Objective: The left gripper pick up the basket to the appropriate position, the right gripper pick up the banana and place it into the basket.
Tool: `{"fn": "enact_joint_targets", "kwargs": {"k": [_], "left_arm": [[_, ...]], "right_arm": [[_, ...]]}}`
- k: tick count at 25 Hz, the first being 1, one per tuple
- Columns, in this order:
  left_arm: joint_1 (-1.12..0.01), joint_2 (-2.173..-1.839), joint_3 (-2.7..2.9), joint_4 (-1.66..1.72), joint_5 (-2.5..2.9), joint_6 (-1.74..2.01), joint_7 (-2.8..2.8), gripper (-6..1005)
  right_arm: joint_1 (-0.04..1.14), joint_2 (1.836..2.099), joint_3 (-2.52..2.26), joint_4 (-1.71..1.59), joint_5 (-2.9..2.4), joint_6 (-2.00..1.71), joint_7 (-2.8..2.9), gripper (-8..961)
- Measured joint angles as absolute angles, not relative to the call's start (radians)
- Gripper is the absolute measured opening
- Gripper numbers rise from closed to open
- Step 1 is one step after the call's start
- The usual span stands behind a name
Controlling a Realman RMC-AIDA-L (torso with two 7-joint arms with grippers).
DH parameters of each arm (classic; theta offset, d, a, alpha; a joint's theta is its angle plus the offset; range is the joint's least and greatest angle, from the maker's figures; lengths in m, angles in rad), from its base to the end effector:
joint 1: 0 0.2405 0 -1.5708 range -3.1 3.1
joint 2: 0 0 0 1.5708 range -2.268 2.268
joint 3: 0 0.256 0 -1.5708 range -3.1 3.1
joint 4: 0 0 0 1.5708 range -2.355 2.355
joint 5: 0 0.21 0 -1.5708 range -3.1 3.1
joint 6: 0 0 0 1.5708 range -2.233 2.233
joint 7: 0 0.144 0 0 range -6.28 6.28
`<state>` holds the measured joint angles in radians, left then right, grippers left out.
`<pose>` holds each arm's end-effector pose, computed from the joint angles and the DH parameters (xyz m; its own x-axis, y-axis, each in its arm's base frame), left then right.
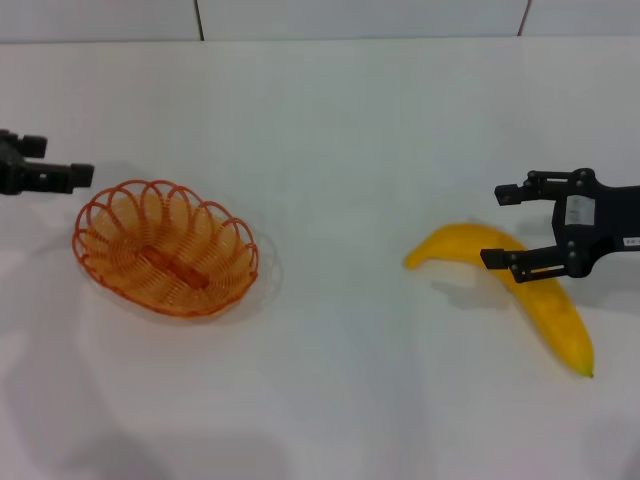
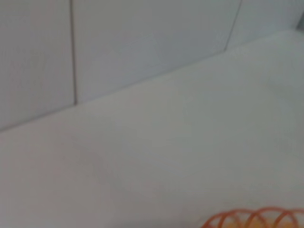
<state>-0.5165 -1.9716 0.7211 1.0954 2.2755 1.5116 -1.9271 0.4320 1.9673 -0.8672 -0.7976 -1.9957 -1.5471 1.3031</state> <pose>-0.2754 0.3661 0.1076 0.7877 0.5513 0.2749 0.6142 -0.6689 -0.4188 0.2940 0.3224 0.0418 0.9360 -0.2106 -0.2820 -0.2866 -0.9212 -0.2632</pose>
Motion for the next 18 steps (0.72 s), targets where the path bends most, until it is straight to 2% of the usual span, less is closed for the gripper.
{"fn": "enact_joint_targets", "kwargs": {"k": [8, 15, 18], "left_arm": [[-0.545, -1.981, 0.718, 1.087, 2.428, 1.465, -1.952, 879], [-0.569, -2.025, 0.731, 1.063, 2.478, 1.374, -1.938, 878], [-0.587, -2.033, 0.746, 1.035, 2.492, 1.349, -1.933, 877]], "right_arm": [[0.436, 1.968, -0.869, -0.798, -1.996, -1.547, 1.313, 860], [0.436, 1.968, -0.870, -0.797, -1.996, -1.548, 1.313, 858], [0.436, 1.968, -0.871, -0.796, -1.996, -1.548, 1.313, 857]]}}
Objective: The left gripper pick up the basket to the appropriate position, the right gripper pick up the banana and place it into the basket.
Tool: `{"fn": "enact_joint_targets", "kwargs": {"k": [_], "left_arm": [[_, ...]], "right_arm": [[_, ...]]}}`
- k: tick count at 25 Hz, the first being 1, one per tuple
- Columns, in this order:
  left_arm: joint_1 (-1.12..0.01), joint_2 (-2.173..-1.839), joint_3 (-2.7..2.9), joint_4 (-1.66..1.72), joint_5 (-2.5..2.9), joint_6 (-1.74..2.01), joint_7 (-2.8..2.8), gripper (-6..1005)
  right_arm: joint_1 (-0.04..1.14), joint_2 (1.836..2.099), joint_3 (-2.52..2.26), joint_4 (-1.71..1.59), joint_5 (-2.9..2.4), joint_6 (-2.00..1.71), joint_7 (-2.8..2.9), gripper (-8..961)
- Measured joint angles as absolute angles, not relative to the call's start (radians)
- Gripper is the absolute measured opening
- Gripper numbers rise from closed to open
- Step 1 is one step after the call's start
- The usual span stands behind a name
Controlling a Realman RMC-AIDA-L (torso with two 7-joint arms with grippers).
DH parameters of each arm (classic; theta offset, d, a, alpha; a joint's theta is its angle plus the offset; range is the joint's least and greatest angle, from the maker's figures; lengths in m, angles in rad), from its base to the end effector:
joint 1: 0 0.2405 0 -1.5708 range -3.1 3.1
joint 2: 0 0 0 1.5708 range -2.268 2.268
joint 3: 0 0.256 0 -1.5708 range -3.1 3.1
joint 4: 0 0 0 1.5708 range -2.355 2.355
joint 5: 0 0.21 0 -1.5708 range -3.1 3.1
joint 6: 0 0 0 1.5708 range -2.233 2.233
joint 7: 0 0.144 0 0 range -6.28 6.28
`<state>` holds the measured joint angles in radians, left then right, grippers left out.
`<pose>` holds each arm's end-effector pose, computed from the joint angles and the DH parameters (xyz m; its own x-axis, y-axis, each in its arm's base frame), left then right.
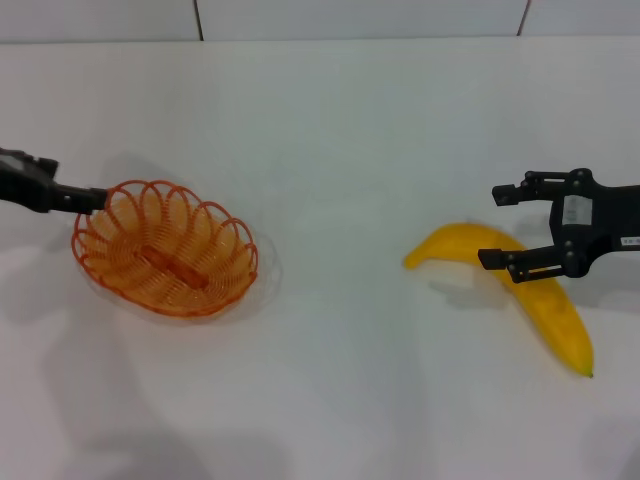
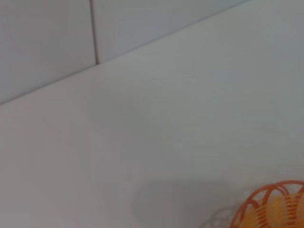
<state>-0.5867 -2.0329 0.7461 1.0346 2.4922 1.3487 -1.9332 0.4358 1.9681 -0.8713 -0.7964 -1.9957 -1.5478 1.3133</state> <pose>-0.2831 0.3859 0.0758 0.7936 0.5912 0.1442 0.5694 -0.6378 -0.5187 0.2925 0.3230 0.0407 0.9341 -0.2169 -0.2836 -0.2917 -0.9217 -0.2558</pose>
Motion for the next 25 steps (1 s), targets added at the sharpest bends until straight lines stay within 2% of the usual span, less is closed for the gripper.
{"fn": "enact_joint_targets", "kwargs": {"k": [25], "left_arm": [[-0.653, -2.033, 0.753, 0.819, 2.484, 1.226, -1.862, 872]], "right_arm": [[0.440, 1.974, -0.870, -0.796, -2.010, -1.548, 1.313, 850]]}}
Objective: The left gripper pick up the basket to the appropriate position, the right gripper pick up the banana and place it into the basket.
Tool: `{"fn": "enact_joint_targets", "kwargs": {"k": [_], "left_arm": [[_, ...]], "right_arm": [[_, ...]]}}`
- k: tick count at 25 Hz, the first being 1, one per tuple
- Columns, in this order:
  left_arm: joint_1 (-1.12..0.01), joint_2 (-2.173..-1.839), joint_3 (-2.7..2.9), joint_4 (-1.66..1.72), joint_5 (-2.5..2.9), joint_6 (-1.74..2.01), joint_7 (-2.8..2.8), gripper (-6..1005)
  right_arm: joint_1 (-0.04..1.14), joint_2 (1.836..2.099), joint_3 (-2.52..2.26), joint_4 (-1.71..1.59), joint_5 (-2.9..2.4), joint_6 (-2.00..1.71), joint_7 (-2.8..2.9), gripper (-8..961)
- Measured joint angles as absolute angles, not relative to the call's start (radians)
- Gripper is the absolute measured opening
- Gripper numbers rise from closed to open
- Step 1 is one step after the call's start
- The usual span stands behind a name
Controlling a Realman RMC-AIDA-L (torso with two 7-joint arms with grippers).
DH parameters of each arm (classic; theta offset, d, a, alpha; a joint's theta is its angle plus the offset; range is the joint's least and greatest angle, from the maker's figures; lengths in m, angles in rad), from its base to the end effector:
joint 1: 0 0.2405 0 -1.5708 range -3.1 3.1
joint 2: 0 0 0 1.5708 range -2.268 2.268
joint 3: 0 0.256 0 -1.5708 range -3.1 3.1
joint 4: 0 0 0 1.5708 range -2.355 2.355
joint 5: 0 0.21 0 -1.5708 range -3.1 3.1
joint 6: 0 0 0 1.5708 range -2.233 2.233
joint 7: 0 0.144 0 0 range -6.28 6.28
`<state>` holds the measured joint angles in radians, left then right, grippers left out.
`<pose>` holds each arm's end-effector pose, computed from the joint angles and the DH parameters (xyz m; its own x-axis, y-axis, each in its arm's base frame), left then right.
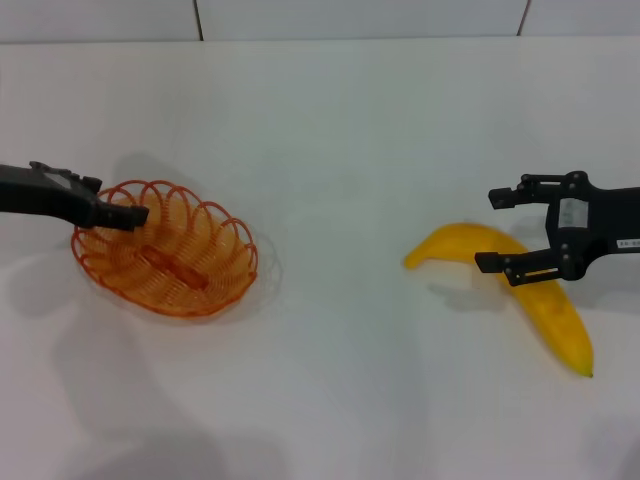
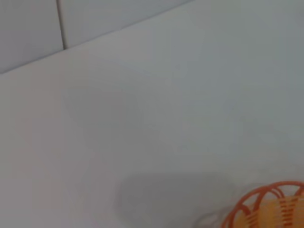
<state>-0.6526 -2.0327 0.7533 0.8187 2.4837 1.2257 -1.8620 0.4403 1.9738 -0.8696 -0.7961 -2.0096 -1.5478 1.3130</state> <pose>-0.2885 0.3962 0.0375 0.7936 0.5944 0.1300 0.5753 -0.6635 -0.4782 0.2918 0.3230 0.0379 0.9361 -0.2176 -0.2763 -0.2886 -0.9243 -0.2499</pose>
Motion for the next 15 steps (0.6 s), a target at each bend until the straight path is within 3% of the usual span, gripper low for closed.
{"fn": "enact_joint_targets", "kwargs": {"k": [15], "left_arm": [[-0.661, -2.035, 0.754, 0.786, 2.472, 1.216, -1.847, 868]], "right_arm": [[0.440, 1.974, -0.867, -0.796, -2.010, -1.550, 1.313, 846]]}}
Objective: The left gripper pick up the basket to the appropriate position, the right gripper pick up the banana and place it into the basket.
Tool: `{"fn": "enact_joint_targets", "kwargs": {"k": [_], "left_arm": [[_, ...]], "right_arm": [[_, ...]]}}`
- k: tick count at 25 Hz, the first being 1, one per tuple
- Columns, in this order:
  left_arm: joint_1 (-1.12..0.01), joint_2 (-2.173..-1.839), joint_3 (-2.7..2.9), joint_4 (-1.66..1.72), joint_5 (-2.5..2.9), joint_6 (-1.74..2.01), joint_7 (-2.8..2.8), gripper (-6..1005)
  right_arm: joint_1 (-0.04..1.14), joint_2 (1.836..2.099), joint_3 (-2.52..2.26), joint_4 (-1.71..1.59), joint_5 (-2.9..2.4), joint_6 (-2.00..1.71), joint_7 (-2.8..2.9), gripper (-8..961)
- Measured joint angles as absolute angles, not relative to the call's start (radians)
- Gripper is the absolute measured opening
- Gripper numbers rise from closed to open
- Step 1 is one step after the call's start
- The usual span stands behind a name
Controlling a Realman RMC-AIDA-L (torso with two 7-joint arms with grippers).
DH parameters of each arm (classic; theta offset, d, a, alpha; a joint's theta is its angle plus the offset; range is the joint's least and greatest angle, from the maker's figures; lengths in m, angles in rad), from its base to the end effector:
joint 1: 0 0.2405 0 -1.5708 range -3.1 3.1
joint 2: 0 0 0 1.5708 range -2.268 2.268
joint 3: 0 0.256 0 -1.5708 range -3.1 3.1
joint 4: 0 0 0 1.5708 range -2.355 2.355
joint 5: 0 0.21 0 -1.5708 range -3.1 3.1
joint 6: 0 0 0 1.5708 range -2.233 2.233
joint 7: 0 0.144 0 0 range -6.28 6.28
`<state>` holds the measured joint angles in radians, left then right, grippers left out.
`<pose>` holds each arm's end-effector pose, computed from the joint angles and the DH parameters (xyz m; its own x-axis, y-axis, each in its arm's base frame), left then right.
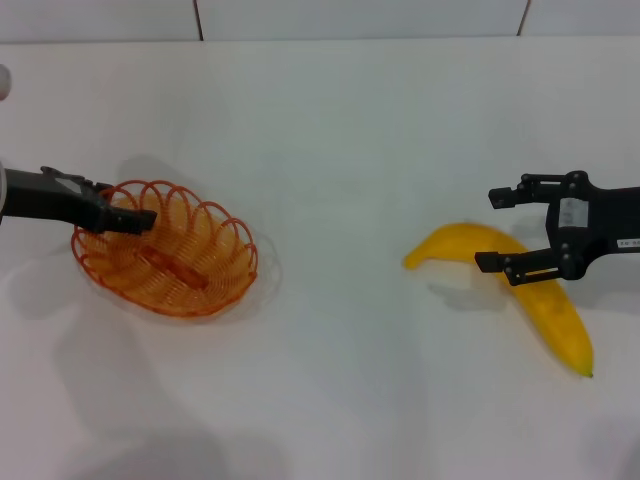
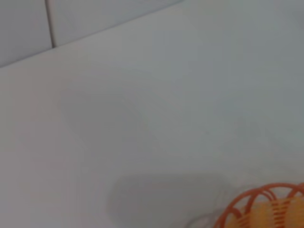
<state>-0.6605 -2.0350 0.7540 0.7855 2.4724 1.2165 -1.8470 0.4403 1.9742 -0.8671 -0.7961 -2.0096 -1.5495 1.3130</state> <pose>-0.2880 0.3955 0.0298 0.7934 0.5941 0.1327 0.5802 -0.6721 -0.4600 0.2917 0.3229 0.0381 0.9354 -0.2178 -0.2784 -0.2895 -0.9240 -0.2497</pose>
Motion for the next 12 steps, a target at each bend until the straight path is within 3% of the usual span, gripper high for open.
{"fn": "enact_joint_targets", "kwargs": {"k": [2, 12], "left_arm": [[-0.661, -2.035, 0.754, 0.779, 2.470, 1.206, -1.837, 868], [-0.661, -2.034, 0.755, 0.774, 2.470, 1.199, -1.835, 532]], "right_arm": [[0.440, 1.974, -0.867, -0.796, -2.010, -1.550, 1.313, 846], [0.440, 1.974, -0.863, -0.797, -2.010, -1.556, 1.313, 843]]}}
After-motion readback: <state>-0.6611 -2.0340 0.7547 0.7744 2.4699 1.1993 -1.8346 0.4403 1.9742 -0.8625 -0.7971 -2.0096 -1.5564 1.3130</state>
